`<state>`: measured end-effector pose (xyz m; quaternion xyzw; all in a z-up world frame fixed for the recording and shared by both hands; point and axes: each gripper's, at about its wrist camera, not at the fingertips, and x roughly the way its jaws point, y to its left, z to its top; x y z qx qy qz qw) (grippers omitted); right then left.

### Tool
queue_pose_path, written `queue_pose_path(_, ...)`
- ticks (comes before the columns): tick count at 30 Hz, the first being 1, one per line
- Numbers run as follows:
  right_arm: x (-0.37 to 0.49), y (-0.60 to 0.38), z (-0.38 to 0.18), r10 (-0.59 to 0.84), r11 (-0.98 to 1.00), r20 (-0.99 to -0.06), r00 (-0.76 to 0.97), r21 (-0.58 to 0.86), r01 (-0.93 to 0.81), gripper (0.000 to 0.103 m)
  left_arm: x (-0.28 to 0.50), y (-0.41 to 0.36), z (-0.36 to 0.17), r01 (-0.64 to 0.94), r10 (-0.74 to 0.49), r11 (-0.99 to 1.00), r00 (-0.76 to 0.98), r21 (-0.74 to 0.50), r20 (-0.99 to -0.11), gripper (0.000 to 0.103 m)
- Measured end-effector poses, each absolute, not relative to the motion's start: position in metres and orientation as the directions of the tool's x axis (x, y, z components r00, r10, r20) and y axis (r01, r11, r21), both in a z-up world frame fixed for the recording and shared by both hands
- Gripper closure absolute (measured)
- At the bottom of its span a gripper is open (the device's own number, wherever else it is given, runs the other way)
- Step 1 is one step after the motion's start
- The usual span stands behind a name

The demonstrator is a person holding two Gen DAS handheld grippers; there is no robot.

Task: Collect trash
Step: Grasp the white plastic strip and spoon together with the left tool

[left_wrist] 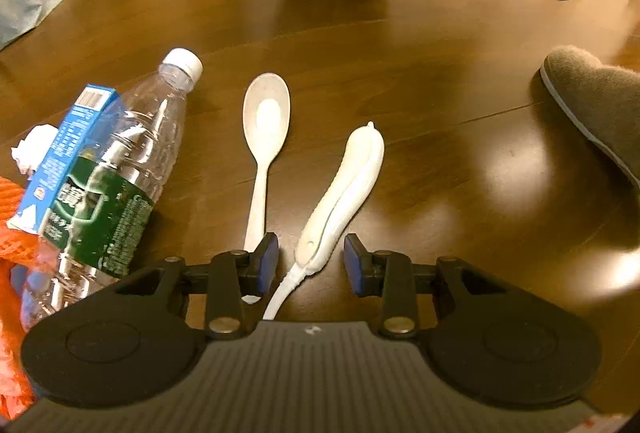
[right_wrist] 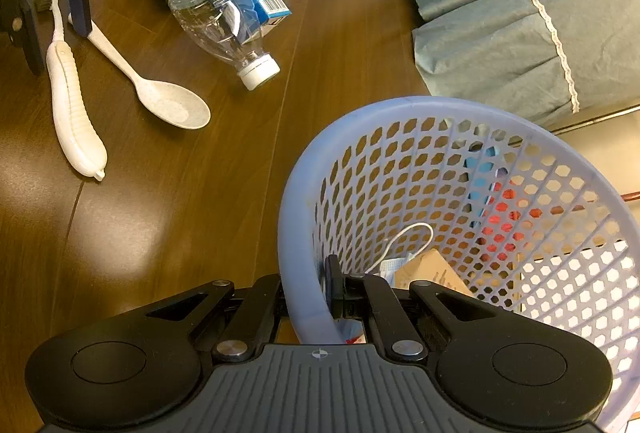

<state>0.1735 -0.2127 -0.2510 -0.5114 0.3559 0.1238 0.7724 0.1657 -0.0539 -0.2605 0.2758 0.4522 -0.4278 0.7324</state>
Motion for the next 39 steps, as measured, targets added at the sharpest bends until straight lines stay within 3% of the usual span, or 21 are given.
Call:
queue_pose_path(12,0.174,-0.215,-0.25,-0.168,0.456,-0.677,0.717,-0.698,-0.552,0.103,0.171,-0.051,-0.263,0.855,-0.346,0.518,0.195,-0.014,-0.918,0.087)
queue_pose_path(28,0.172,-0.216,-0.25,-0.167,0.457,-0.678,0.716,-0.696,-0.553,0.103,0.173,-0.059,-0.264,0.826,-0.33,0.563,0.236,0.01,-0.914,0.088)
queue_pose_path(39,0.172,-0.217,-0.25,-0.167,0.459,-0.679,0.715,-0.696,-0.553,0.103,0.178,-0.053,-0.228,0.806,-0.374,0.592,0.281,0.006,-0.884,0.088)
